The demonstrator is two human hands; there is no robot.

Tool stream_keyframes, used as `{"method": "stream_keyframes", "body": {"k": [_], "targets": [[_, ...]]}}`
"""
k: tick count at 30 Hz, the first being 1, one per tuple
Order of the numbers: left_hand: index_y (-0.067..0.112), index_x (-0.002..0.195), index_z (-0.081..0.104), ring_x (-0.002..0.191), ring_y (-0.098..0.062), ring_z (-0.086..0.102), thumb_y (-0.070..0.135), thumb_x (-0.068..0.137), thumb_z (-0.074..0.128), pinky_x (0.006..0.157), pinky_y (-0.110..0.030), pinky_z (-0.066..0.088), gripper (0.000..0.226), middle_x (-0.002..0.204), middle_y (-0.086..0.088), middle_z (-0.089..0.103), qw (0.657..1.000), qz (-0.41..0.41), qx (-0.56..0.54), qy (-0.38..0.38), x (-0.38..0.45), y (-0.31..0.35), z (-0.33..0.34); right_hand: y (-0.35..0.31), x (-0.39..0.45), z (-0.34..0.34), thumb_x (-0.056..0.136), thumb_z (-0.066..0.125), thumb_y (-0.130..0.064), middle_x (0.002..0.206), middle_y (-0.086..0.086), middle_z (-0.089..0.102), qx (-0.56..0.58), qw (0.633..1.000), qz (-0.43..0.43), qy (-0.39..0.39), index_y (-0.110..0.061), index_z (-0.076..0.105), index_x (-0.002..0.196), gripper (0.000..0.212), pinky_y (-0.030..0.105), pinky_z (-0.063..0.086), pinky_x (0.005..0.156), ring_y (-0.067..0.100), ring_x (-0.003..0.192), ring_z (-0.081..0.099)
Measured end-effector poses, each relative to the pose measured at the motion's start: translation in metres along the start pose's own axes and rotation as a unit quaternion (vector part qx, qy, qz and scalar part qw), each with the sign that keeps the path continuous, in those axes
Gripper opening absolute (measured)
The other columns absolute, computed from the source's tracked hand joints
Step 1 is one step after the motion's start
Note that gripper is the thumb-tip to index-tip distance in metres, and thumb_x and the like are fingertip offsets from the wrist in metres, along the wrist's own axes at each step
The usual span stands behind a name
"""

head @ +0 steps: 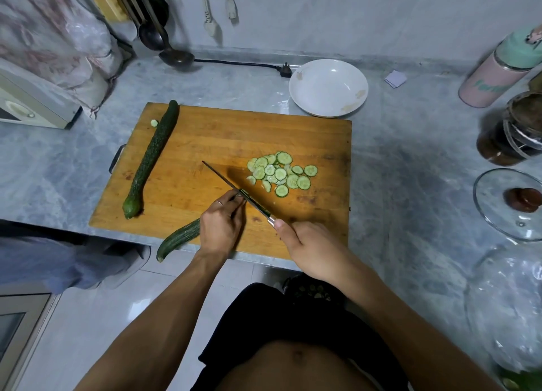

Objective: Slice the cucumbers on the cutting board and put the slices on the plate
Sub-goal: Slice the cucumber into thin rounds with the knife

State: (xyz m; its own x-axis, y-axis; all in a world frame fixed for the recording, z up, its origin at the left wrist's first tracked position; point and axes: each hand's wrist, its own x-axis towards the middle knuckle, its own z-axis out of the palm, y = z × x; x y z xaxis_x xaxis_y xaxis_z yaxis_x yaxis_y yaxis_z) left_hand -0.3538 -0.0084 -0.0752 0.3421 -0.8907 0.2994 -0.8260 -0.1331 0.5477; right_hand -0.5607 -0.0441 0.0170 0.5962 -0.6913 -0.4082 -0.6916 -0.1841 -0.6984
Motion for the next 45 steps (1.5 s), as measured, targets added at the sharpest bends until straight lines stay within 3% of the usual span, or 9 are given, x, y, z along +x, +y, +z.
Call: {"method": "stream_keyframes", "body": {"k": [9, 17, 21, 24, 29, 33, 37, 41, 45], "targets": [[0.002, 0.090, 0.077, 0.077, -0.031, 0.072, 0.008, 0.081, 0.062, 0.059, -0.033, 0.056, 0.018, 0.111, -0.011, 0.073, 1.000, 0.010, 0.015, 0.010, 0.000, 0.000, 0.001, -0.007, 0.025, 0.019, 0.102, 0.021, -0.058, 0.074, 0.010, 0.056, -0.007, 1.000, 0.012, 0.010, -0.018, 0.046, 0.064, 0.061, 0.033, 0.038, 0.061, 0.028, 0.072, 0.057], [0.006, 0.101, 0.077, 0.091, -0.027, 0.070, 0.007, 0.087, 0.068, 0.074, -0.038, 0.059, 0.017, 0.111, -0.009, 0.072, 1.000, -0.025, -0.017, 0.005, 0.002, 0.002, 0.000, -0.001, 0.031, -0.005, 0.102, 0.026, -0.058, 0.059, 0.002, 0.059, -0.004, 1.000, 0.008, 0.020, -0.010, 0.055, 0.062, 0.069, 0.035, 0.046, 0.055, 0.017, 0.055, 0.058], [0.006, 0.106, 0.075, 0.107, -0.018, 0.062, 0.007, 0.088, 0.065, 0.093, -0.029, 0.050, 0.020, 0.117, -0.008, 0.068, 0.988, -0.064, -0.092, 0.109, 0.008, 0.015, -0.020, 0.007, 0.025, -0.028, 0.101, 0.040, -0.053, 0.057, -0.006, 0.051, -0.047, 0.998, -0.029, 0.022, -0.020, 0.048, 0.062, 0.051, 0.030, 0.037, 0.049, 0.011, 0.050, 0.051], [0.002, 0.100, 0.074, 0.104, -0.020, 0.059, 0.005, 0.087, 0.066, 0.092, -0.028, 0.046, 0.015, 0.110, -0.013, 0.064, 0.979, 0.034, -0.095, 0.179, 0.016, 0.031, -0.042, 0.017, 0.026, -0.038, 0.096, 0.049, -0.054, 0.066, 0.000, 0.057, -0.120, 0.991, -0.046, 0.031, -0.020, 0.050, 0.073, 0.041, 0.036, 0.041, 0.050, 0.018, 0.057, 0.056], [0.013, 0.084, 0.066, 0.088, -0.021, 0.056, 0.031, 0.087, 0.060, 0.079, -0.038, 0.044, 0.019, 0.089, 0.000, 0.060, 0.986, 0.158, -0.015, -0.045, 0.045, 0.038, -0.056, 0.018, 0.027, -0.048, 0.097, 0.048, -0.056, 0.077, -0.001, 0.061, -0.226, 0.970, -0.079, 0.041, -0.016, 0.057, 0.092, 0.041, 0.035, 0.048, 0.059, 0.017, 0.066, 0.058], [0.021, 0.105, 0.064, 0.104, -0.020, 0.055, 0.051, 0.087, 0.048, 0.088, -0.040, 0.048, 0.038, 0.107, 0.001, 0.059, 0.964, 0.159, 0.035, -0.211, 0.065, 0.035, -0.056, 0.016, 0.024, -0.049, 0.097, 0.047, -0.056, 0.078, -0.004, 0.054, -0.270, 0.958, -0.085, 0.043, -0.015, 0.057, 0.099, 0.043, 0.031, 0.043, 0.056, 0.017, 0.066, 0.053], [0.033, 0.133, 0.058, 0.127, -0.017, 0.047, 0.063, 0.092, 0.032, 0.103, -0.036, 0.041, 0.057, 0.140, 0.009, 0.051, 0.907, 0.071, 0.108, -0.400, 0.090, 0.041, -0.046, 0.012, 0.024, -0.050, 0.097, 0.046, -0.056, 0.085, 0.002, 0.060, -0.298, 0.949, -0.096, 0.035, -0.012, 0.060, 0.102, 0.046, 0.032, 0.047, 0.061, 0.021, 0.074, 0.059], [0.029, 0.135, 0.058, 0.134, -0.019, 0.044, 0.042, 0.099, 0.047, 0.108, -0.033, 0.038, 0.039, 0.145, 0.006, 0.049, 0.920, 0.056, 0.098, -0.375, 0.103, 0.043, -0.039, 0.006, 0.022, -0.052, 0.098, 0.047, -0.054, 0.094, 0.006, 0.065, -0.304, 0.947, -0.095, 0.042, -0.011, 0.061, 0.104, 0.045, 0.031, 0.042, 0.060, 0.024, 0.082, 0.062], [0.026, 0.099, 0.076, 0.101, -0.006, 0.060, 0.011, 0.088, 0.063, 0.092, -0.024, 0.046, 0.023, 0.102, 0.015, 0.066, 0.946, 0.082, -0.058, -0.307, 0.095, 0.056, -0.051, 0.007, 0.023, -0.053, 0.097, 0.049, -0.054, 0.097, 0.007, 0.068, -0.292, 0.949, -0.097, 0.064, -0.011, 0.063, 0.106, 0.046, 0.033, 0.049, 0.066, 0.024, 0.084, 0.064]]}}
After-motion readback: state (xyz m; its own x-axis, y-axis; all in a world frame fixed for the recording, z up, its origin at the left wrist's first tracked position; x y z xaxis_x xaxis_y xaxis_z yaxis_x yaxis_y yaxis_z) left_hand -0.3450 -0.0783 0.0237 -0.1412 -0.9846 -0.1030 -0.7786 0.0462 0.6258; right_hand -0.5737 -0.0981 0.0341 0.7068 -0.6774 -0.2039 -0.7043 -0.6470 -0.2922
